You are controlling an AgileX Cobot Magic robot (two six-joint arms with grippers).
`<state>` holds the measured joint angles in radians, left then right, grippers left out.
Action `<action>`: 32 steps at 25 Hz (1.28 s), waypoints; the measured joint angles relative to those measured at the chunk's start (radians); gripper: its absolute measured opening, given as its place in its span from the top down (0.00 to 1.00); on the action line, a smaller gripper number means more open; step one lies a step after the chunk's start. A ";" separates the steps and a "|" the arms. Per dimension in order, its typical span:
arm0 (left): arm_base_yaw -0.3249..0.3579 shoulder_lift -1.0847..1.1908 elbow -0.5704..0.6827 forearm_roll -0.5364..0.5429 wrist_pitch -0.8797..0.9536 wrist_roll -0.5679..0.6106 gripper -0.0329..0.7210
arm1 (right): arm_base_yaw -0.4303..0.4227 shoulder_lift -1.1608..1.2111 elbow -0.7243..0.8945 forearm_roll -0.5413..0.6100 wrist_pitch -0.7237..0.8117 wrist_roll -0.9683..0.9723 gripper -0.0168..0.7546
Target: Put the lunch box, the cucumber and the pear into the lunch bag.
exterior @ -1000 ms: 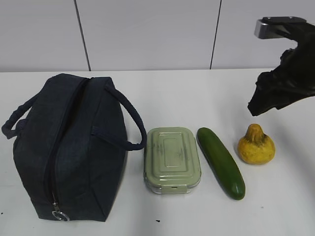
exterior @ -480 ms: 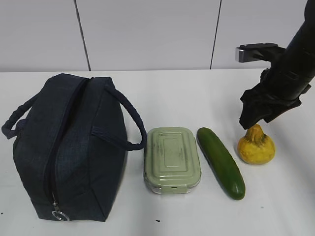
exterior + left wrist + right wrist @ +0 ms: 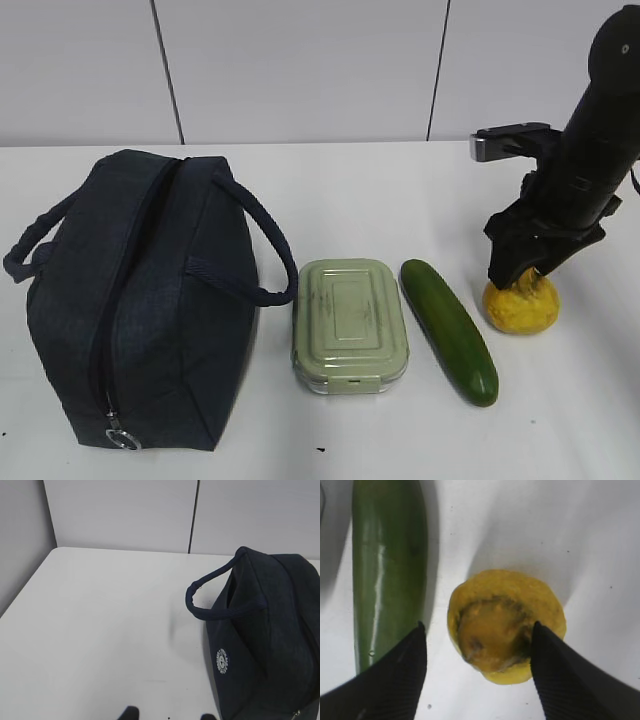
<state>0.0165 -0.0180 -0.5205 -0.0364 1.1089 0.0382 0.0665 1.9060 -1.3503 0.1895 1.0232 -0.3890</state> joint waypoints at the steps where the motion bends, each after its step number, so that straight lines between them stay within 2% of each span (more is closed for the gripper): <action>1: 0.000 0.000 0.000 0.000 0.000 0.000 0.64 | 0.000 0.006 -0.002 -0.002 0.000 0.002 0.32; 3: 0.000 0.000 0.000 0.000 0.000 0.000 0.64 | 0.000 0.008 -0.007 -0.005 -0.002 0.004 0.33; 6: 0.000 0.000 0.000 0.000 0.000 0.000 0.64 | 0.000 0.014 -0.023 -0.005 -0.002 0.011 0.39; 11: 0.000 0.000 0.000 0.000 0.000 0.000 0.64 | 0.000 0.014 -0.049 -0.005 0.012 0.020 0.60; 14: 0.000 0.000 0.000 0.000 0.000 0.000 0.64 | 0.000 0.014 -0.054 -0.008 0.028 0.020 0.67; 18: 0.000 0.000 0.000 0.000 0.000 0.000 0.64 | 0.000 0.014 -0.054 -0.009 0.040 0.022 0.65; 22: 0.000 0.000 0.000 0.000 0.000 0.000 0.64 | 0.000 0.016 -0.055 -0.009 0.051 0.022 0.53; 25: 0.000 0.000 0.000 0.000 0.000 0.000 0.64 | 0.000 0.019 -0.055 -0.009 0.056 0.022 0.49; 29: 0.000 0.000 0.000 0.000 0.000 0.000 0.64 | 0.000 0.030 -0.055 -0.009 0.058 0.022 0.49; 32: 0.000 0.000 0.000 0.000 0.000 0.000 0.64 | 0.000 0.033 -0.055 -0.011 0.058 0.023 0.57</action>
<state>0.0165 -0.0180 -0.5205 -0.0364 1.1089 0.0382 0.0665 1.9389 -1.4054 0.1788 1.0816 -0.3656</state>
